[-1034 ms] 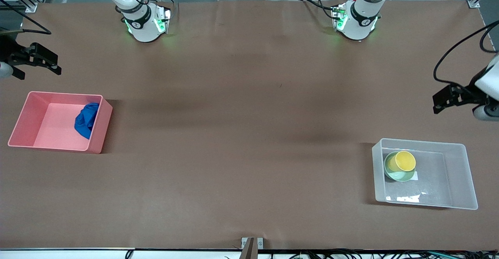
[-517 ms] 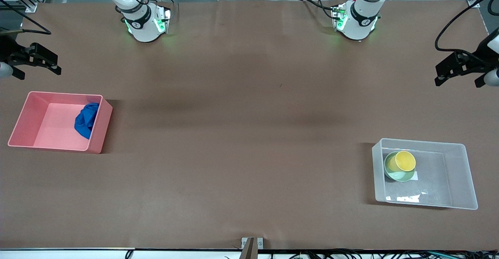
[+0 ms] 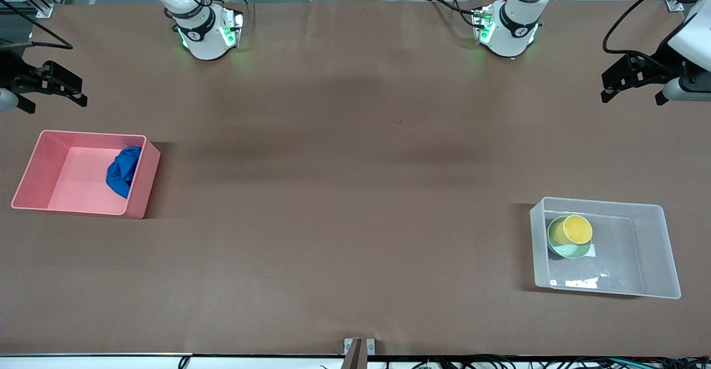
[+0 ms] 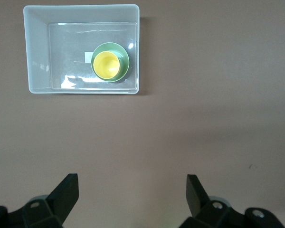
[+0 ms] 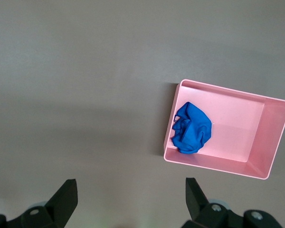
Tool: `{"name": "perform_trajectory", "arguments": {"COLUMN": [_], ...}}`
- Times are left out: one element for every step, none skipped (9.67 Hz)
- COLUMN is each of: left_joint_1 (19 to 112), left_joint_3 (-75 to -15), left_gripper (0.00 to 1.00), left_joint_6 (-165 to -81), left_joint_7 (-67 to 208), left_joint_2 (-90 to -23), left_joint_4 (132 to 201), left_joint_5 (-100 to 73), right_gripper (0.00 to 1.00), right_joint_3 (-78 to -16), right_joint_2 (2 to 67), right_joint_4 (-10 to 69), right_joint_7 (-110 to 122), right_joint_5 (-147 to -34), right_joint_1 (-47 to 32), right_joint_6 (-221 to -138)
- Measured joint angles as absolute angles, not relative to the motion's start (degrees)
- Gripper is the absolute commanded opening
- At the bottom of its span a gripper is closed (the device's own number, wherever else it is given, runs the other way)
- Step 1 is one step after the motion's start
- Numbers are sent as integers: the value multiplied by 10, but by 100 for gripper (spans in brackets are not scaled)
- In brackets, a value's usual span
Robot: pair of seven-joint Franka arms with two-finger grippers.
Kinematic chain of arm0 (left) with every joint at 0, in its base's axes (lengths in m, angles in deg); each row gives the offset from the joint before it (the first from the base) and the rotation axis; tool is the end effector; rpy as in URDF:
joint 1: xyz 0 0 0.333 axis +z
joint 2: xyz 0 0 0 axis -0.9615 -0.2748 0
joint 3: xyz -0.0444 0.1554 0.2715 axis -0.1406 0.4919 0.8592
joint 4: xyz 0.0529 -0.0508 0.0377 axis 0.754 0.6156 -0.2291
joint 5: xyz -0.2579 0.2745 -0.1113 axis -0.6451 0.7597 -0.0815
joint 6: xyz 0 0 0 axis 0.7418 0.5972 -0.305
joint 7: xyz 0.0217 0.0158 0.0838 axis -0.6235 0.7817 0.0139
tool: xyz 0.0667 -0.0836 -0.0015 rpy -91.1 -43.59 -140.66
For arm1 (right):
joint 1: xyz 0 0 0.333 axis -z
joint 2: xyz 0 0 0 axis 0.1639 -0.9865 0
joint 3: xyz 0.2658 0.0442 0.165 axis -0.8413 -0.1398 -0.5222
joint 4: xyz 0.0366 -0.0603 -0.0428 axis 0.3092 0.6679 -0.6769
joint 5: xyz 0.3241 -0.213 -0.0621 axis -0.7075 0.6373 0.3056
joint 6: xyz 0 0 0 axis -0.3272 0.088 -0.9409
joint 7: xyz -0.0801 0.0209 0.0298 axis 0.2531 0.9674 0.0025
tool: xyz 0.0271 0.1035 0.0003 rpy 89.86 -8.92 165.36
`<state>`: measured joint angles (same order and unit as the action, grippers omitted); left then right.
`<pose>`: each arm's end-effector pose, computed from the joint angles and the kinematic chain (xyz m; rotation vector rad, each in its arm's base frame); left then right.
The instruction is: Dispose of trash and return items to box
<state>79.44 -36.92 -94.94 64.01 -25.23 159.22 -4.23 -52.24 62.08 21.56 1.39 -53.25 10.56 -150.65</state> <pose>0.5209 -0.0495 0.6543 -3.1171 0.1375 -0.0611 0.5289 -0.0138 0.6425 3.1311 0.2205 -0.0303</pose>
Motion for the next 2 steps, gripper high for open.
{"name": "perform_trajectory", "arguments": {"left_joint_1": [792, 790], "left_joint_3": [-369, -369], "left_gripper": [100, 100], "left_joint_6": [-949, -949], "left_joint_7": [644, 658], "left_joint_2": [-251, -251], "left_joint_4": [1593, 1593], "left_joint_5": [-42, -43], "right_gripper": [100, 100], "right_joint_3": [-522, -522], "right_joint_2": [621, 621], "right_joint_4": [216, 216], "right_joint_7": [14, 14], "right_joint_5": [-532, -532], "right_joint_1": [106, 106], "right_joint_6": [-1507, -1507]}}
